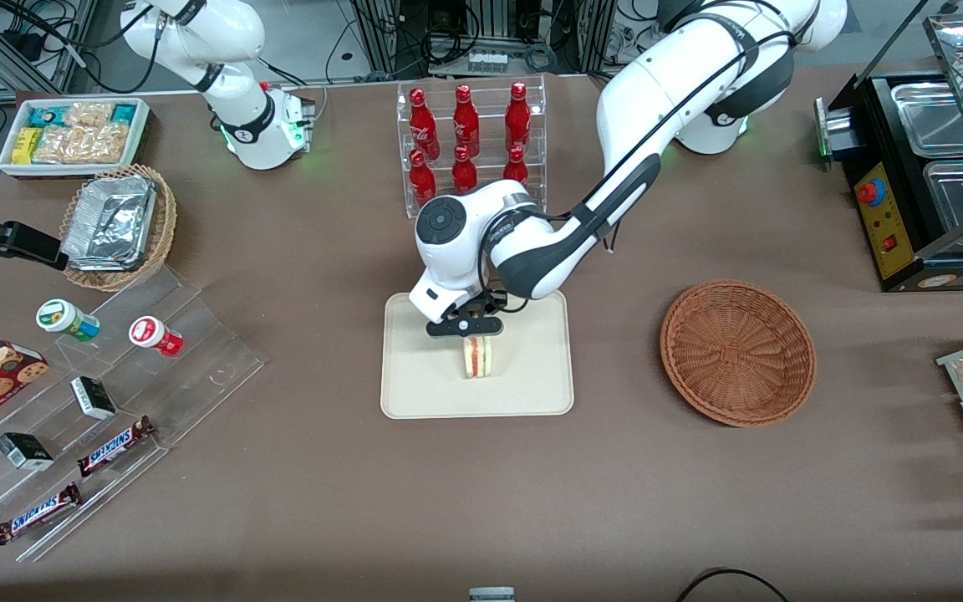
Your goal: Place sandwich from basket to tray
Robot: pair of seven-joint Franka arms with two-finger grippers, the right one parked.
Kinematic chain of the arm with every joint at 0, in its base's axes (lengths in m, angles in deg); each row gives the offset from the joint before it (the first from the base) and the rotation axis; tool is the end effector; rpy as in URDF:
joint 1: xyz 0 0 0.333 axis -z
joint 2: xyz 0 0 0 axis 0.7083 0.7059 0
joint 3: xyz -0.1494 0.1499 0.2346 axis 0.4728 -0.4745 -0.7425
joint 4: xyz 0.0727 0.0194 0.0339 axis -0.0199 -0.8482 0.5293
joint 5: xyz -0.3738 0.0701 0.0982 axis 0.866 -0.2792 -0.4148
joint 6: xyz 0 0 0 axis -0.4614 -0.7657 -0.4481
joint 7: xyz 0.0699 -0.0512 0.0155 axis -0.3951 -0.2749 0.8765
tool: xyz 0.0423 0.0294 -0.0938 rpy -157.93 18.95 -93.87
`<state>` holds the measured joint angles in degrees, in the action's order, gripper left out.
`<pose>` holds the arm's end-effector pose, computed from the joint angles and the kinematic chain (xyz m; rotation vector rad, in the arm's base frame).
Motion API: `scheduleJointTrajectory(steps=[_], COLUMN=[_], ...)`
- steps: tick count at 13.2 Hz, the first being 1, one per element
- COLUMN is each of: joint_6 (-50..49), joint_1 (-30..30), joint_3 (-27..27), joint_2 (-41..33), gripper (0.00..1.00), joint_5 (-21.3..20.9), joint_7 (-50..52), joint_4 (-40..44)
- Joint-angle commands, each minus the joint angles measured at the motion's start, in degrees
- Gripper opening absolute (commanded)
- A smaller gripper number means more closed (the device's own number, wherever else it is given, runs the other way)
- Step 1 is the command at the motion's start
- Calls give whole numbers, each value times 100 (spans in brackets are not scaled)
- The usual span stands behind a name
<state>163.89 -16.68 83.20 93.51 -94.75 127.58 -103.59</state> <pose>0.4905 -0.5596 0.2590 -3.0671 -0.0275 -0.0232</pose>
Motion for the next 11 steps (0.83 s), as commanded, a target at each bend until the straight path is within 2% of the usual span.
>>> scheduleJointTrajectory(steps=[1,2,3,6,9,11], joint_6=[77,43,-18,-483,-1212,-1896], joint_1=[129,120,85,-168,-704,-1091], joint_3=[-67,-67,-67,-41,-50,-32], joint_2=[189,163,93,-310,-1258,-1821], gripper=[53,86,98,99,99,99], joint_5=[-118,-126,-109,-21,917,1138], joint_7=[32,23,14,93,15,-125], joint_4=[262,262,262,262,244,192])
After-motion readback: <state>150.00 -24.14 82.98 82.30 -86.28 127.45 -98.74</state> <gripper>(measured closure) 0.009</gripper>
